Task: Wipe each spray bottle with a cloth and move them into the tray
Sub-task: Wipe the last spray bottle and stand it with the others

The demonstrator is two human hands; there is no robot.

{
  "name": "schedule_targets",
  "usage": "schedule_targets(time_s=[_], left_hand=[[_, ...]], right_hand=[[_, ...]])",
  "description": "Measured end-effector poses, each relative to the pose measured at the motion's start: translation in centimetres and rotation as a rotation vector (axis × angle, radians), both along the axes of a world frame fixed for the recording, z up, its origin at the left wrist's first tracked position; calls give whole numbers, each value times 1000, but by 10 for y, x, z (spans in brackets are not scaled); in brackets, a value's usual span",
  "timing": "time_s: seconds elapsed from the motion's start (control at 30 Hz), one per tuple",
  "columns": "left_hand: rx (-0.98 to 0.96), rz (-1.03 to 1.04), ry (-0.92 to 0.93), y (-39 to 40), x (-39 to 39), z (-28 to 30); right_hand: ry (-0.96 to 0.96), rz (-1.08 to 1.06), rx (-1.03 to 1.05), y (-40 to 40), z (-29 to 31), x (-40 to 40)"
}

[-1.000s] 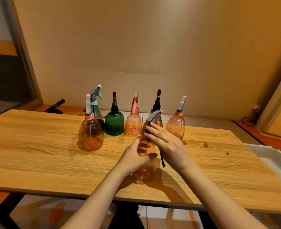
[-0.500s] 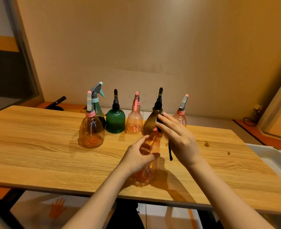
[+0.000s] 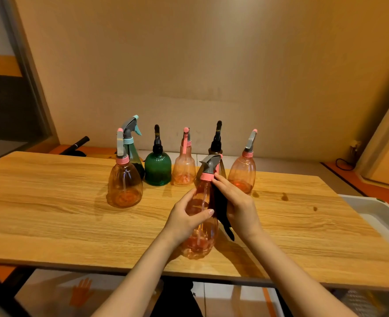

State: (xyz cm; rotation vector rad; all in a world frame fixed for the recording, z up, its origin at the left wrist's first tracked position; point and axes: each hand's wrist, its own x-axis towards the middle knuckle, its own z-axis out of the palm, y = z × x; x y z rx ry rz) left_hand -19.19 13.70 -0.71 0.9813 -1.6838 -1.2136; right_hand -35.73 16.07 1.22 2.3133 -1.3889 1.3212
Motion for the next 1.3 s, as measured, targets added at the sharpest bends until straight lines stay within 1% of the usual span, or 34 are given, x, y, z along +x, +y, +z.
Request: schedule_targets(time_s=[0.07, 0.13, 0.2, 0.37, 0.43, 0.5, 0.7, 0.83, 0.97, 1.03, 1.13, 1.3], left_hand=[[11, 13, 23, 2, 2, -1], [1, 38, 22, 2, 9, -4], [-21, 60, -3, -2, 15, -8], [-65, 80, -61, -11, 26, -8], [-93, 108, -87, -13, 27, -6], [-120, 154, -97, -15, 28, -5], [-148, 259, -77, -18, 27, -7], [-194, 402, -128, -18, 24, -6], [-196, 484, -187, -21, 22, -7], [-196, 485, -261, -15, 20, -11], [-223, 483, -377, -9, 20, -19], [-183, 539, -425, -24, 25, -16]], right_hand=[[6, -8, 15, -2, -5, -1], [26, -67, 37, -3, -12, -4], [61, -107, 126, 1, -19, -5], [110, -96, 424, 5, -19, 0], [93, -140, 484, 2, -19, 4], [23, -181, 518, 0, -19, 6], [-273, -234, 543, -3, -26, 5], [-389, -254, 551, -1, -30, 3], [-533, -274, 550, -2, -33, 3], [-549, -268, 554, -2, -34, 4], [-507, -236, 549, -1, -32, 6], [-591, -244, 492, 0, -31, 5]])
